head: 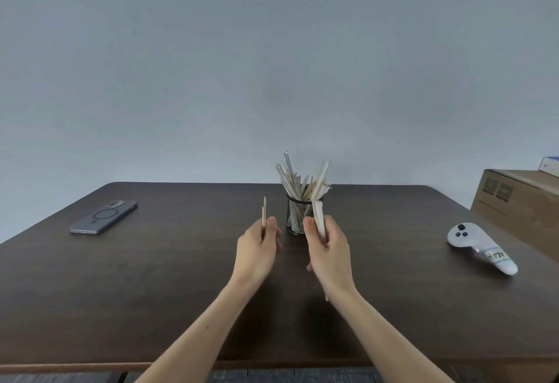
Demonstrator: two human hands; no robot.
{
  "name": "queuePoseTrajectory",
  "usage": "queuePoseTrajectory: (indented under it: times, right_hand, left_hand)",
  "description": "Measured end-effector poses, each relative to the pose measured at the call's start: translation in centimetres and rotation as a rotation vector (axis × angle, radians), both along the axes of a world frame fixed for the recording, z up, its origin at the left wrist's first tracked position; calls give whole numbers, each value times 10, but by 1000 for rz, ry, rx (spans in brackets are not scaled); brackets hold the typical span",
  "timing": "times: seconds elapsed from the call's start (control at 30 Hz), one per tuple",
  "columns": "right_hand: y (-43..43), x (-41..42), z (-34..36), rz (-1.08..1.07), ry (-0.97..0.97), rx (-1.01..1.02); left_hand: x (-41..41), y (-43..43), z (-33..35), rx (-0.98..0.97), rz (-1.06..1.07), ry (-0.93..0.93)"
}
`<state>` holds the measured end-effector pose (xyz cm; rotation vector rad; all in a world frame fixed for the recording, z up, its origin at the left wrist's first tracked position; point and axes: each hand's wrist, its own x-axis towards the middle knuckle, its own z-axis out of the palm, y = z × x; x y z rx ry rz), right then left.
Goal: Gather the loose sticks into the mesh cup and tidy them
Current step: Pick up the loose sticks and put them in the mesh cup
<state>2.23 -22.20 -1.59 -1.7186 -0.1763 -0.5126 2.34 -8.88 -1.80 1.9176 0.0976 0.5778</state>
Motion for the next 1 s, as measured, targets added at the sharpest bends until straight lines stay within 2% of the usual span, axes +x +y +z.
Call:
queuePoseTrajectory:
  times: [0.13,0.2,0.27,0.37,0.43,0.5,0.73,0.87,1.0]
  right_hand:
    - [-1,7,-6,-49,22,67]
    - [-3,9,-2,-28,73,123]
    - [-5,11,3,15,133,131]
    - [-9,14,13,-52,119,-76]
    - [-12,19,23,-170,92,-281]
    - [-13,24,38,-222,70,-390]
    - [-17,66,102,-235,-73,-420]
    - [-19,98,119,-251,-115,-404]
    - [-19,117,120,-246,-123,-427]
  left_hand:
    - [-3,5,-11,238,26,103]
    - [-4,8,-13,398,82,142]
    - [-4,10,-11,476,136,159]
    - [1,11,4,402,139,193]
    - [5,8,21,358,108,175]
    - [14,4,40,351,72,130]
    - [64,-13,105,413,16,-64]
    - [92,-26,127,449,104,-93]
    - [119,-35,132,404,141,-100]
